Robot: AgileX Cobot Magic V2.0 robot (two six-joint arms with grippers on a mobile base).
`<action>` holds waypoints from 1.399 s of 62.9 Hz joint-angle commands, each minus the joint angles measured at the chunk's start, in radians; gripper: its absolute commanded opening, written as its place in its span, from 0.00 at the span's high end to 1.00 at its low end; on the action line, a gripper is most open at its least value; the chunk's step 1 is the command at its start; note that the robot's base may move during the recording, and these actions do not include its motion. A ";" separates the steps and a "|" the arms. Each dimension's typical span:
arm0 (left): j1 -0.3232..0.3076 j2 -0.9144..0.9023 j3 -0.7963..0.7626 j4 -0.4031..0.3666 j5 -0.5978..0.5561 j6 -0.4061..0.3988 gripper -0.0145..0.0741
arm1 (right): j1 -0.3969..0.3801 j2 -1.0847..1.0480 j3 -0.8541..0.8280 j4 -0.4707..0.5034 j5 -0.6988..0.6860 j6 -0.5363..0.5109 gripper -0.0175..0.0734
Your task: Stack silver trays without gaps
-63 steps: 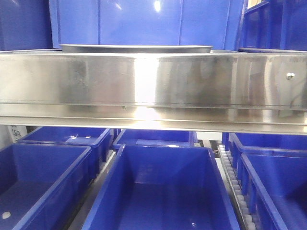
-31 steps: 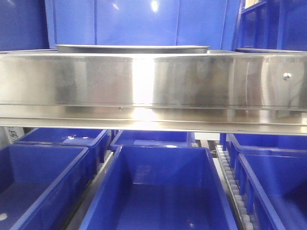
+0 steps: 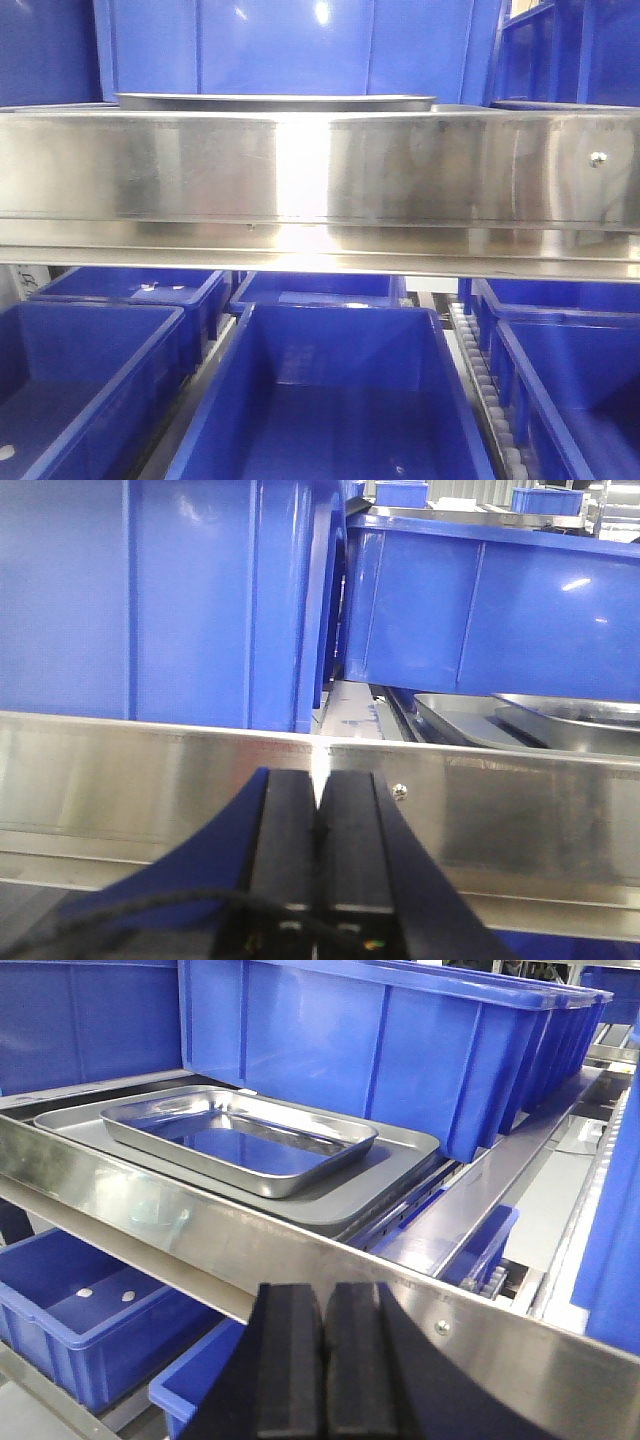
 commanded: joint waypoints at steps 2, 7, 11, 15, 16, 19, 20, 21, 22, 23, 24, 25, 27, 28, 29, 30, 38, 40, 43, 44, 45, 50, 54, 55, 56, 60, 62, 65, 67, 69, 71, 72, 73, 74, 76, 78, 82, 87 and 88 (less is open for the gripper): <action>0.002 -0.036 -0.004 -0.008 -0.095 0.005 0.89 | -0.063 0.012 -0.027 -0.022 -0.104 -0.026 0.75; 0.002 -0.036 -0.004 -0.008 -0.095 0.005 0.89 | -0.172 0.012 -0.025 -0.013 -0.104 -0.027 0.75; 0.002 -0.036 -0.004 -0.008 -0.095 0.005 0.89 | -0.259 0.010 -0.012 -0.006 -0.118 -0.030 0.75; 0.002 -0.036 -0.004 -0.008 -0.095 0.005 0.89 | -0.350 0.001 0.030 0.014 -0.171 -0.031 0.75; 0.002 -0.036 -0.004 -0.008 -0.095 0.005 0.89 | -0.367 -0.003 0.048 0.019 -0.185 -0.031 0.75; 0.002 -0.036 -0.004 -0.008 -0.095 0.005 0.89 | -0.418 -0.021 0.095 0.035 -0.232 -0.031 0.75; 0.002 -0.036 -0.004 -0.008 -0.095 0.005 0.89 | -0.437 -0.031 0.117 0.044 -0.253 -0.031 0.75; 0.002 -0.036 -0.004 -0.008 -0.095 0.005 0.89 | -0.449 -0.038 0.133 0.049 -0.267 -0.031 0.75; 0.002 -0.036 -0.004 -0.008 -0.095 0.005 0.89 | -0.466 -0.049 0.156 0.058 -0.285 -0.031 0.75; 0.002 -0.036 -0.004 -0.008 -0.095 0.005 0.89 | -0.476 -0.056 0.171 0.068 -0.298 -0.031 0.75; 0.002 -0.036 -0.004 -0.008 -0.095 0.005 0.89 | -0.485 -0.067 0.186 0.068 -0.309 -0.031 0.75; 0.002 -0.036 -0.004 -0.008 -0.095 0.005 0.89 | -0.497 -0.075 0.209 0.075 -0.326 -0.031 0.75; 0.002 -0.036 -0.004 -0.008 -0.095 0.005 0.89 | -0.512 -0.093 0.239 0.084 -0.348 -0.031 0.75; 0.002 -0.036 -0.004 -0.008 -0.095 0.005 0.89 | -0.521 -0.103 0.261 0.090 -0.365 -0.031 0.75; 0.002 -0.036 -0.004 -0.008 -0.095 0.005 0.89 | -0.527 -0.109 0.275 0.093 -0.377 -0.031 0.75; 0.002 -0.036 -0.004 -0.008 -0.095 0.005 0.89 | -0.534 -0.115 0.289 0.095 -0.395 -0.031 0.75; 0.002 -0.036 -0.004 -0.008 -0.095 0.005 0.89 | -0.558 -0.136 0.409 0.097 -0.515 -0.031 0.75; 0.002 -0.035 -0.004 -0.008 -0.095 0.005 0.89 | -0.559 -0.136 0.432 0.097 -0.543 -0.031 0.75; 0.002 -0.035 -0.004 -0.008 -0.095 0.005 0.89 | -0.559 -0.136 0.471 0.097 -0.589 -0.031 0.75; 0.002 -0.035 -0.004 -0.008 -0.095 0.005 0.89 | -0.559 -0.136 0.483 0.097 -0.604 -0.031 0.75; 0.002 -0.035 -0.004 -0.008 -0.095 0.005 0.89 | -0.559 -0.136 0.493 0.098 -0.618 -0.031 0.75; 0.002 -0.035 -0.004 -0.008 -0.095 0.005 0.89 | -0.559 -0.136 0.490 0.098 -0.586 -0.031 0.75; 0.002 -0.035 -0.004 -0.008 -0.095 0.005 0.89 | -0.559 -0.136 0.490 0.098 -0.586 -0.031 0.75; 0.002 -0.035 -0.004 -0.008 -0.095 0.005 0.89 | -0.559 -0.136 0.490 0.098 -0.586 -0.031 0.75; 0.002 -0.035 -0.004 -0.008 -0.095 0.005 0.89 | -0.559 -0.136 0.490 0.098 -0.586 -0.031 0.75; 0.002 -0.035 -0.004 -0.008 -0.095 0.005 0.89 | -0.559 -0.136 0.490 0.098 -0.584 -0.031 0.75; 0.002 -0.035 -0.004 -0.008 -0.095 0.005 0.89 | -0.559 -0.136 0.490 0.098 -0.584 -0.031 0.75; 0.002 -0.035 -0.004 -0.008 -0.095 0.005 0.89 | -0.559 -0.136 0.490 0.098 -0.584 -0.031 0.75; 0.002 -0.035 -0.004 -0.008 -0.095 0.005 0.89 | -0.559 -0.136 0.490 0.098 -0.584 -0.031 0.75; 0.002 -0.035 -0.004 -0.008 -0.095 0.005 0.89 | -0.559 -0.136 0.490 0.098 -0.584 -0.031 0.75; 0.002 -0.035 -0.004 -0.008 -0.095 0.005 0.89 | -0.559 -0.136 0.490 0.098 -0.584 -0.031 0.75; 0.002 -0.035 -0.004 -0.008 -0.095 0.005 0.89 | -0.559 -0.136 0.490 0.098 -0.584 -0.031 0.75; 0.002 -0.035 -0.004 -0.008 -0.095 0.005 0.89 | -0.559 -0.136 0.490 0.098 -0.584 -0.031 0.75; 0.002 -0.035 -0.004 -0.008 -0.095 0.005 0.89 | -0.559 -0.136 0.490 0.098 -0.584 -0.031 0.75; 0.002 -0.035 -0.004 -0.008 -0.095 0.005 0.89 | -0.559 -0.136 0.490 0.098 -0.584 -0.031 0.75; 0.002 -0.035 -0.004 -0.008 -0.095 0.005 0.89 | -0.559 -0.136 0.490 0.098 -0.584 -0.031 0.75; 0.002 -0.035 -0.004 -0.008 -0.095 0.005 0.89 | -0.559 -0.136 0.490 0.098 -0.584 -0.031 0.75; 0.002 -0.035 -0.004 -0.008 -0.095 0.005 0.89 | -0.559 -0.136 0.490 0.098 -0.584 -0.031 0.75; 0.002 -0.035 -0.004 -0.008 -0.095 0.005 0.89 | -0.559 -0.136 0.490 0.098 -0.584 -0.031 0.75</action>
